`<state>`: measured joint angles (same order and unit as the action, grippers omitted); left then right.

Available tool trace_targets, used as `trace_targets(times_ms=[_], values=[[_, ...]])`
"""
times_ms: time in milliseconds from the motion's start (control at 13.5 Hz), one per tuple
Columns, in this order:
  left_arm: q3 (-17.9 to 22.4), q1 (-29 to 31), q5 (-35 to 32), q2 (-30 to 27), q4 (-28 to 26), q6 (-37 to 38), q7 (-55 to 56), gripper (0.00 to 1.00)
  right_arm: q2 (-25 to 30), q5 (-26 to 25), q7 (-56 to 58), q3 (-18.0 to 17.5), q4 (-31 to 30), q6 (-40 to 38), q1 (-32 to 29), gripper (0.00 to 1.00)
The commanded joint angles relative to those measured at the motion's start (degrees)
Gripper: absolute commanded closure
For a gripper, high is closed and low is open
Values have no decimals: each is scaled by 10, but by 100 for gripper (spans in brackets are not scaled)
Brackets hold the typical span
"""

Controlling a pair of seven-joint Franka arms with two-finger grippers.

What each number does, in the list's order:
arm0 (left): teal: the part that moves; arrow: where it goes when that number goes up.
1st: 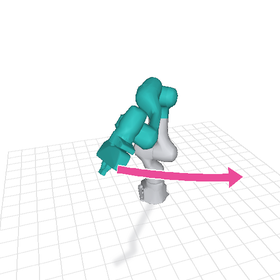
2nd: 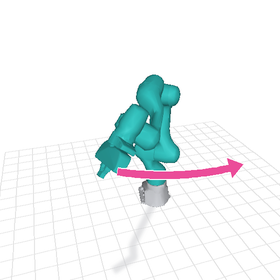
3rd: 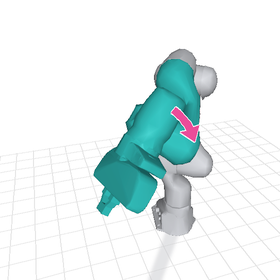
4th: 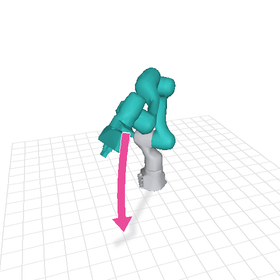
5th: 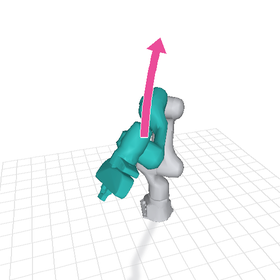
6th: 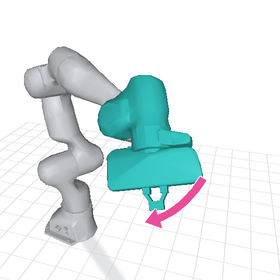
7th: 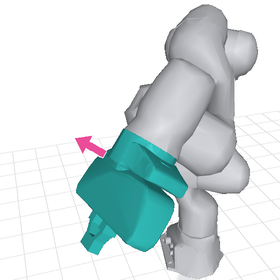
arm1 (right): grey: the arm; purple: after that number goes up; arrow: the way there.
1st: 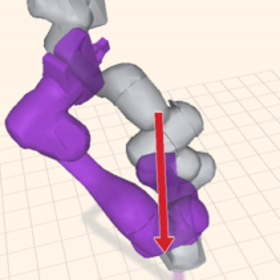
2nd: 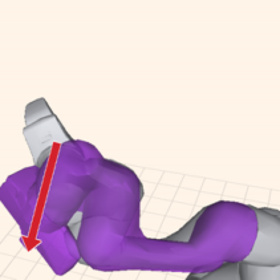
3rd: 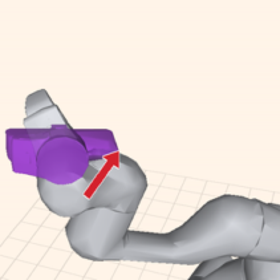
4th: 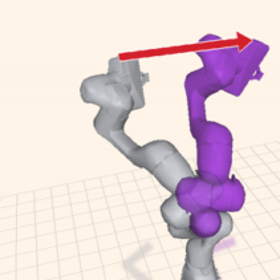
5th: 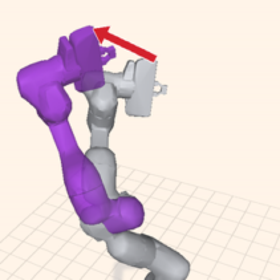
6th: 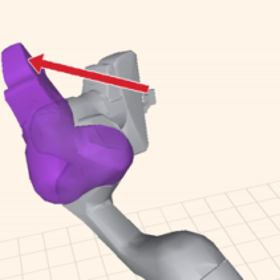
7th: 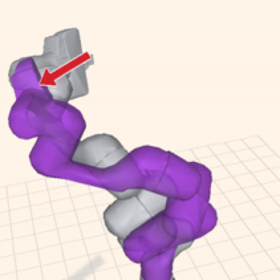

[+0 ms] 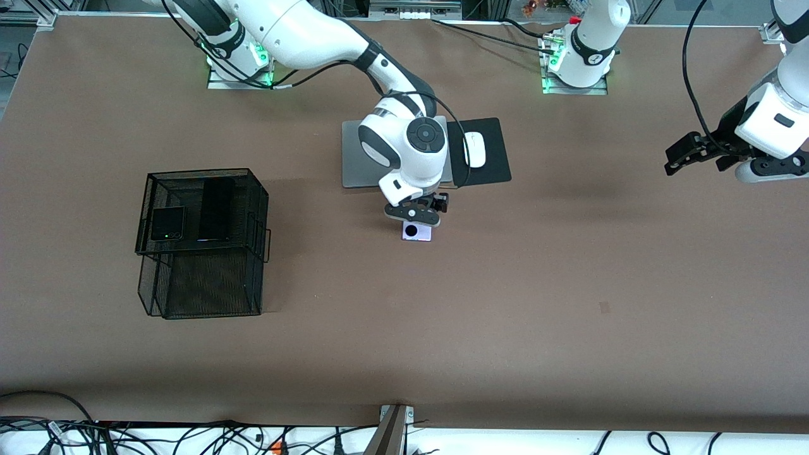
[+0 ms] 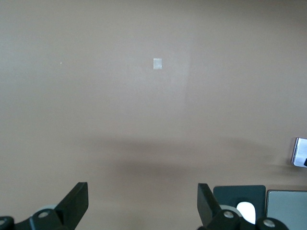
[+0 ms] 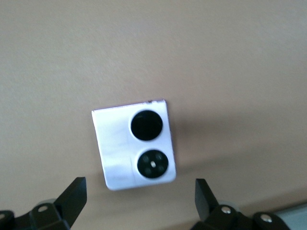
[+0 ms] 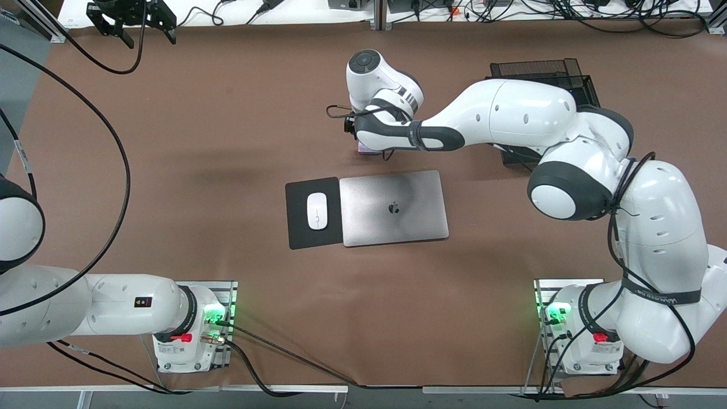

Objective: Place phones with both arms
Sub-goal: 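Grasp the white flip phone with the right gripper and lift it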

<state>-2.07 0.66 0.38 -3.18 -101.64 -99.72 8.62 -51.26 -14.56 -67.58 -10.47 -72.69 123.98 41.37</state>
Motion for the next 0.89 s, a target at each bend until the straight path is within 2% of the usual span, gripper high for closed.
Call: trace_targets(times_ms=[0, 812], values=[[-1, 3, 7, 16, 29, 8, -13, 0, -26, -21, 1, 1, 19, 42, -1, 0], [-6, 2, 6, 17, 32, 10, -11, 0, -56, -66, 24, 2, 16, 86, -5, 0]])
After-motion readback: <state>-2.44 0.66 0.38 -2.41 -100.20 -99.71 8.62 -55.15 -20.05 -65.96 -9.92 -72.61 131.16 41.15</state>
